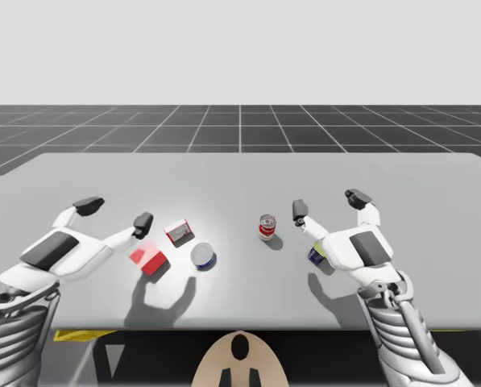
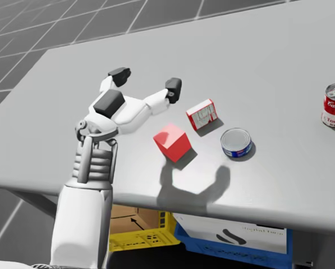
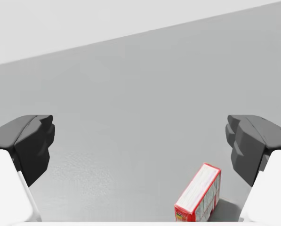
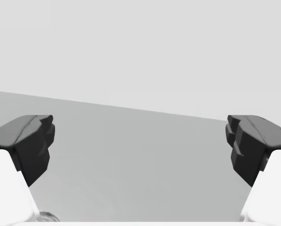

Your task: Find the red cube and pick it up.

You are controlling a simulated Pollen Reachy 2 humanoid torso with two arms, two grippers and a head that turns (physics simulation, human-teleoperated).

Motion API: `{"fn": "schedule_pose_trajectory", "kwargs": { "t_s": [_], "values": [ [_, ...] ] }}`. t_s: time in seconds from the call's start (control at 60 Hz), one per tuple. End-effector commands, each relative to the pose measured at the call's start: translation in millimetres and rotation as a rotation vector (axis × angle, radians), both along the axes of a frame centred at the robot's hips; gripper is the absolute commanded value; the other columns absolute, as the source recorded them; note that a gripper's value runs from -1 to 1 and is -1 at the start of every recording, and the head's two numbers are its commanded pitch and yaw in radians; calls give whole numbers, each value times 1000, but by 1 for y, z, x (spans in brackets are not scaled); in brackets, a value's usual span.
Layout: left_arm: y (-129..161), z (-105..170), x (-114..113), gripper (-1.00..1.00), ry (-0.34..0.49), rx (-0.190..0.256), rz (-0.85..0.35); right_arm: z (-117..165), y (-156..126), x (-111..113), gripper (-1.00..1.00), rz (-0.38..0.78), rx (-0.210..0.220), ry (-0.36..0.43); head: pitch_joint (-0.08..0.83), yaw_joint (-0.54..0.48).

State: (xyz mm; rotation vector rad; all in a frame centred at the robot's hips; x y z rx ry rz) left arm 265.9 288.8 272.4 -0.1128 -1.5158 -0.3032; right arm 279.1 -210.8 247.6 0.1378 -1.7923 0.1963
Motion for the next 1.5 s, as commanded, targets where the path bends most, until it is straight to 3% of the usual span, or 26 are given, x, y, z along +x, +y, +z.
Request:
{"fn": "schedule_pose_trajectory", "kwargs": {
  "t_s": [0.017, 0.133, 0.25, 0.45, 0.717, 1.1, 1.367, 1.4, 1.417, 1.433, 1.45, 1.467, 1.5],
  "values": [
    [16, -7, -29, -1000, 42, 21, -122, -1, 2, 1, -1000, 1, 7, 5, 728, 438],
    [30, -26, -42, -1000, 68, 50, -211, -2, 2, 1, -1000, 2, 5, 6, 728, 440],
    [39, -46, -55, -1000, 128, 2, -303, -2, 2, 1, -1000, -1, 5, 6, 727, 437],
    [40, -73, -59, -1000, 178, -24, -343, -3, 2, 1, -1000, 0, 3, 6, 725, 440],
    [40, -99, -41, -1000, 210, -56, -335, -3, 2, 2, -1000, 1, 3, 6, 724, 436],
    [29, -116, -3, -1000, 252, -59, -288, -3, 2, 2, -1000, 3, 0, 6, 724, 431],
    [23, -128, 2, -1000, 298, 11, -241, -3, 2, 1, -1000, 3, 2, 4, 716, 429],
    [23, -130, 1, -924, 299, 22, -235, -3, 2, 1, -1000, 2, 3, 4, 714, 430],
    [23, -130, 1, -676, 301, 27, -233, -3, 2, 1, -1000, 2, 3, 4, 713, 430],
    [22, -131, 0, 220, 307, 34, -232, -3, 2, 1, -1000, 2, 3, 4, 711, 431],
    [22, -132, 0, 568, 307, 38, -232, -3, 2, 1, -1000, 2, 3, 4, 710, 431],
    [22, -132, 0, 848, 305, 43, -231, -3, 2, 1, -1000, 1, 4, 4, 709, 432],
    [21, -133, -1, 963, 305, 55, -229, -3, 2, 1, -1000, 0, 4, 4, 705, 433]
  ]
}}
